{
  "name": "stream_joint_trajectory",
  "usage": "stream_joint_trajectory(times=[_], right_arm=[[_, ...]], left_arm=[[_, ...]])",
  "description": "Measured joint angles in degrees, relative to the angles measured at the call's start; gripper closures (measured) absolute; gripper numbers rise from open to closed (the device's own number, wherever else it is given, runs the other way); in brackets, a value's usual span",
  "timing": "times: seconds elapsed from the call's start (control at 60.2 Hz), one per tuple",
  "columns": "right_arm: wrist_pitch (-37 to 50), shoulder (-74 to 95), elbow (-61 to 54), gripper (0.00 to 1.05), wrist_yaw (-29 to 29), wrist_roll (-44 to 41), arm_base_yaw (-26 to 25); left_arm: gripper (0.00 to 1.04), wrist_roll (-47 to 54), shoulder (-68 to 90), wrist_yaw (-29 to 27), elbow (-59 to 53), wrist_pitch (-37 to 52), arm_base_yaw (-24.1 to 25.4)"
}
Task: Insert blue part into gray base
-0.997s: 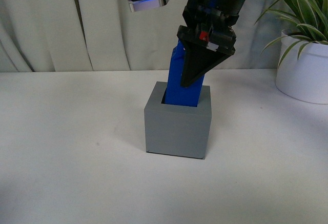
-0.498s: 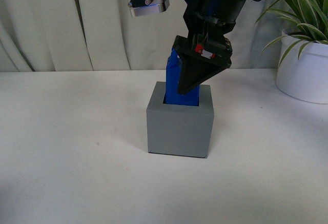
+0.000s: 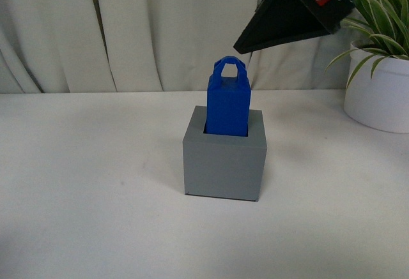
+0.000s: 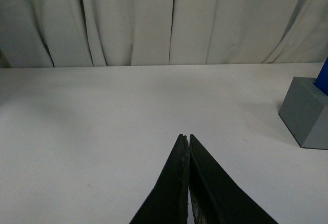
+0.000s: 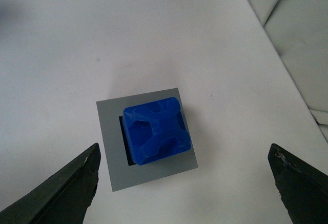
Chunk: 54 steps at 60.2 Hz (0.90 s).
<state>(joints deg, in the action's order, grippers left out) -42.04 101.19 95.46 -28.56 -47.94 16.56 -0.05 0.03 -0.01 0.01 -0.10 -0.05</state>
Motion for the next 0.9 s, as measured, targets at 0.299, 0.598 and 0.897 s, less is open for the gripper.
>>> stream_joint_trajectory(times=[0.299,0.598,0.897], right_arm=[[32.61,-20.39,-33.73,0.09,-1.11,19.80,-5.86],[57.88,-35.17,-58.27,0.09,8.74,42.58,-9.40],[75.67,-36.79,-67.17,0.28,31.26,46.77,-7.67]], left_arm=[[1.01,-0.02,0.00,0.00,0.00,0.00,0.00],[1.01,0.00,0.00,0.00,0.00,0.00,0.00],[1.01,0.00,0.00,0.00,0.00,0.00,0.00]])
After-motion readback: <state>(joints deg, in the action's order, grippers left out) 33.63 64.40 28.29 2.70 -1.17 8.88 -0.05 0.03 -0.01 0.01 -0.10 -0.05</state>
